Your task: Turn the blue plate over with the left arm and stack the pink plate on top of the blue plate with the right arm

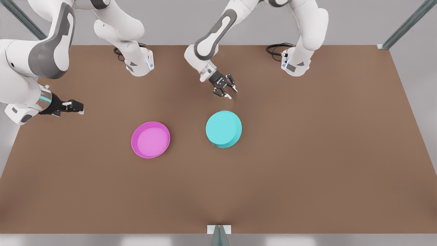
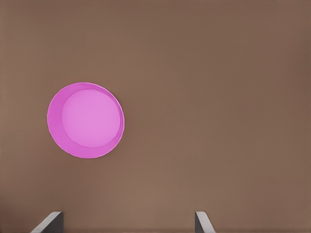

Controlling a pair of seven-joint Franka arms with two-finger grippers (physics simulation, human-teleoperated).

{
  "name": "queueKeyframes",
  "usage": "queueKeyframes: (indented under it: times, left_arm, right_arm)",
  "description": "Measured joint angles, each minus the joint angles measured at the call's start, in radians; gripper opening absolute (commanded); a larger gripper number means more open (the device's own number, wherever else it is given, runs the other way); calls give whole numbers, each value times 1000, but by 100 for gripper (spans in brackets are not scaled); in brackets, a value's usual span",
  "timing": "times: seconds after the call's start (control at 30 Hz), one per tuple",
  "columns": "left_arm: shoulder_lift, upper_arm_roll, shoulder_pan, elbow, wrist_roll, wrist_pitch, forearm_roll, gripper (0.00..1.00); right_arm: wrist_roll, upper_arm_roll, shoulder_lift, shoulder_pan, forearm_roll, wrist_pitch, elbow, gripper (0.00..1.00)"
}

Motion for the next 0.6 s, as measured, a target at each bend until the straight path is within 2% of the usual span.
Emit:
queueKeyframes:
  times: [0.07,0.1,0.13,0.23,0.27,0.33,0.37,0.4,0.43,0.47,0.5,0.6]
  left_arm:
    - [-89,312,115,257,177,-142,-185,68]
    - [-132,443,203,328,272,-201,-289,77]
    - [-194,518,287,365,363,-249,-380,100]
    - [-278,580,561,407,606,-352,-607,100]
    - [-279,495,723,447,678,-381,-675,100]
    - [-289,-52,1226,618,811,-438,-714,100]
    - [-305,-308,1420,644,872,-451,-694,100]
    - [-340,-537,1589,605,930,-452,-652,100]
    - [-407,-716,1700,473,982,-422,-578,100]
    - [-438,-826,1749,361,1017,-377,-527,100]
    - [-443,-879,1761,301,1048,-335,-497,100]
    - [-458,-932,1778,274,1173,-290,-390,100]
  right_arm:
    - [-1,0,2,0,0,0,0,100]
    - [-1,0,2,1,0,0,0,100]
    - [-1,0,2,1,0,0,0,100]
    - [-2,0,2,1,0,0,0,100]
    - [-2,0,2,1,0,0,0,100]
    - [-3,0,3,1,0,0,-1,100]
    - [-4,0,10,1,-1,5,-17,100]
    - [-11,1,17,1,-1,34,-96,100]
    - [-20,1,19,-3,11,82,-203,100]
    - [-35,1,18,-15,42,153,-340,100]
    - [-52,2,24,-32,70,230,-448,100]
    - [-104,9,95,-49,157,446,-604,100]
